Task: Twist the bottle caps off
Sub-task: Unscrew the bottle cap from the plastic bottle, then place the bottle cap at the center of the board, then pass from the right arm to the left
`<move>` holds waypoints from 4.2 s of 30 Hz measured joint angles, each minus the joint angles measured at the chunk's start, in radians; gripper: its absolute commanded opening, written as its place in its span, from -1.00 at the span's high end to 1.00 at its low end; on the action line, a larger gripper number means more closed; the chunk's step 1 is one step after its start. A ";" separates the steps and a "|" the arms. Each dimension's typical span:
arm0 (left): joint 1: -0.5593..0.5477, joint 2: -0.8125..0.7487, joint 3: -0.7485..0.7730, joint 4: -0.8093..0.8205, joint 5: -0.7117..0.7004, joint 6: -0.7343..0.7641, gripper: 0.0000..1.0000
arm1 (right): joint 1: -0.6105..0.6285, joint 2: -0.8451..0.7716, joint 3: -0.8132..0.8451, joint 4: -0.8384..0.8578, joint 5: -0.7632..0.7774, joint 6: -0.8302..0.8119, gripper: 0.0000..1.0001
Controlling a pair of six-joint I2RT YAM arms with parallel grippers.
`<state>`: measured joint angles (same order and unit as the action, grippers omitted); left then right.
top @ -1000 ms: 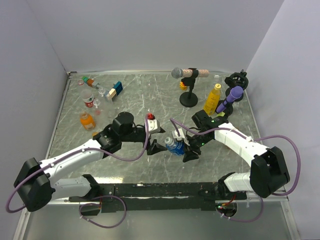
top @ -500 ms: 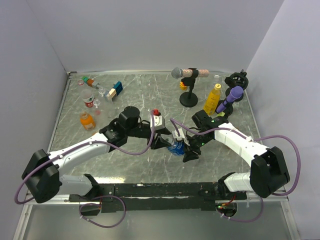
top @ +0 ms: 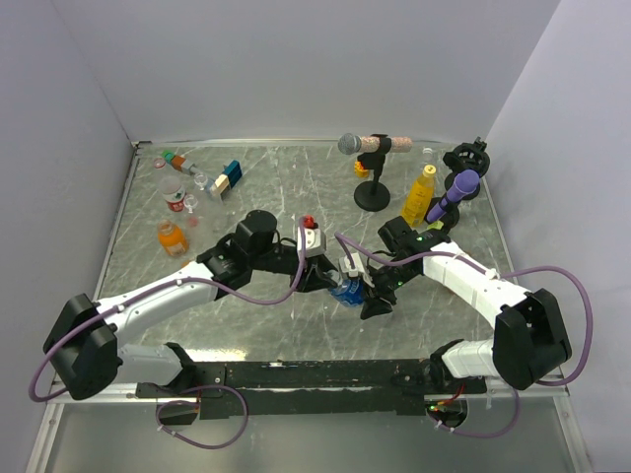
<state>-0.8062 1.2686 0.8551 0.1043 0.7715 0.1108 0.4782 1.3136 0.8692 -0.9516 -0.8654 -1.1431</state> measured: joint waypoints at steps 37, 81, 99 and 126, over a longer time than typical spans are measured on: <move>-0.073 -0.167 0.113 -0.386 -0.625 -0.939 0.99 | 0.002 0.015 0.000 0.006 -0.006 -0.003 0.41; 0.290 0.800 0.709 -0.507 -0.878 -0.581 -0.49 | -0.040 -0.014 0.000 0.005 0.000 0.019 0.41; 0.234 -0.322 -0.220 0.266 -0.269 -0.575 -0.99 | -0.047 -0.023 0.000 -0.010 -0.045 0.018 0.41; -0.073 -0.022 -0.344 0.787 -0.284 -0.520 -0.58 | -0.047 -0.023 0.000 -0.030 -0.068 0.003 0.41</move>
<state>-0.8795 1.2469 0.5114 0.8909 0.4877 -0.4091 0.4313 1.2907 0.8696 -0.9813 -0.9333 -1.1397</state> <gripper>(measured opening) 0.839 0.468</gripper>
